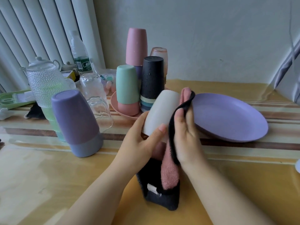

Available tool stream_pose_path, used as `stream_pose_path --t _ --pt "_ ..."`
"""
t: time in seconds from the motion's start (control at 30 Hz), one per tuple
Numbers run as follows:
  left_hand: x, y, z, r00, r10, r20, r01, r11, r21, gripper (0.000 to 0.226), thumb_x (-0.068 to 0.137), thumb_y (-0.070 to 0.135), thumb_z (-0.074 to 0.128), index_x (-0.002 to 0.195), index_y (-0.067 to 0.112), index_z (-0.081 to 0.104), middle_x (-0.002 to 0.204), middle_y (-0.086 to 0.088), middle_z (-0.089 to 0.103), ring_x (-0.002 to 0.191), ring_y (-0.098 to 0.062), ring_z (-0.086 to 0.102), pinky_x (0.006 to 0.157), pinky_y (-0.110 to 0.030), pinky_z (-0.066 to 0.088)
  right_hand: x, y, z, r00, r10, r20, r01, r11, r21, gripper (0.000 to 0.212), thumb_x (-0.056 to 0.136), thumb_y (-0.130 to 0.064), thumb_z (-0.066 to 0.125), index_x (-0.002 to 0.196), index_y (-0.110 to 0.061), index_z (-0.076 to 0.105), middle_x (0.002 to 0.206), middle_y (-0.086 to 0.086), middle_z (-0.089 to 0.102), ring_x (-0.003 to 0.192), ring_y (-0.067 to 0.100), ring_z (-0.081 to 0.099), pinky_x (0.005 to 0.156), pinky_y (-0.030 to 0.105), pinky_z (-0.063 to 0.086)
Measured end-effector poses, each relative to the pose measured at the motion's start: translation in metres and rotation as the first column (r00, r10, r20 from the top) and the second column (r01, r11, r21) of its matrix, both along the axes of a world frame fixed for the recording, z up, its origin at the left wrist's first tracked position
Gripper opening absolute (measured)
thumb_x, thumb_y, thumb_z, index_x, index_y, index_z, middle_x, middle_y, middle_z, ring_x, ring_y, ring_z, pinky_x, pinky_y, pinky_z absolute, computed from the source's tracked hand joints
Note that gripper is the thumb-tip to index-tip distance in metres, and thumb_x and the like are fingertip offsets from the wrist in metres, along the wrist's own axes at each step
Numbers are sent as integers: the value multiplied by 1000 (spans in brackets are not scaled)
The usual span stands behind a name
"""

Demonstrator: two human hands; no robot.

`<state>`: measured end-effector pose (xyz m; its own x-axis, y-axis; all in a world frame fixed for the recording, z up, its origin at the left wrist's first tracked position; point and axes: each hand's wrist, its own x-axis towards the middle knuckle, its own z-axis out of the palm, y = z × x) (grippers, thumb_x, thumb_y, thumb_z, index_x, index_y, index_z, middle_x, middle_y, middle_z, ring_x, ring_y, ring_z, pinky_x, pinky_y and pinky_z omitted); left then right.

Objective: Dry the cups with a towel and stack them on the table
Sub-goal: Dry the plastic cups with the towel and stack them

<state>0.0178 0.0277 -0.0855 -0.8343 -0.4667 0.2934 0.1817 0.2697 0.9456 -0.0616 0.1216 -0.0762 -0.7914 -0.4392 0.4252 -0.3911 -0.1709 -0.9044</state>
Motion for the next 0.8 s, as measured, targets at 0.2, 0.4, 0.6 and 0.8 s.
stream_pose_path --t 0.2,0.4,0.6,0.8 --pt "3 8 2 972 -226 -56 230 889 396 37 83 40 54 117 27 63 116 3 71 112 -14 64 93 -27 53 -16 16 4 916 113 384 -18 970 -243 48 87 -55 53 122 -24 62 127 -7 62 118 6 56 103 32 43" --pt "-4 0 3 962 -215 -167 272 779 566 34 84 52 51 106 38 73 125 1 67 118 -14 60 100 -38 45 1 9 0 962 108 251 -125 991 53 91 68 -85 39 136 -25 46 143 -3 47 125 4 45 111 31 31" --pt "-6 -12 -5 967 236 -98 -208 949 238 45 84 60 55 117 30 57 94 15 65 100 -19 62 94 -57 49 -1 7 3 986 114 125 -107 992 -62 42 101 -38 33 142 -34 27 137 -35 34 122 -27 29 101 0 25" --pt "-1 -3 -2 953 301 -23 -301 953 -22 45 80 61 47 109 29 58 92 18 64 82 13 58 67 -5 42 9 -5 -8 985 169 37 -169 986 -3 35 100 -35 32 127 -52 17 130 -45 22 120 -33 19 95 -6 18"
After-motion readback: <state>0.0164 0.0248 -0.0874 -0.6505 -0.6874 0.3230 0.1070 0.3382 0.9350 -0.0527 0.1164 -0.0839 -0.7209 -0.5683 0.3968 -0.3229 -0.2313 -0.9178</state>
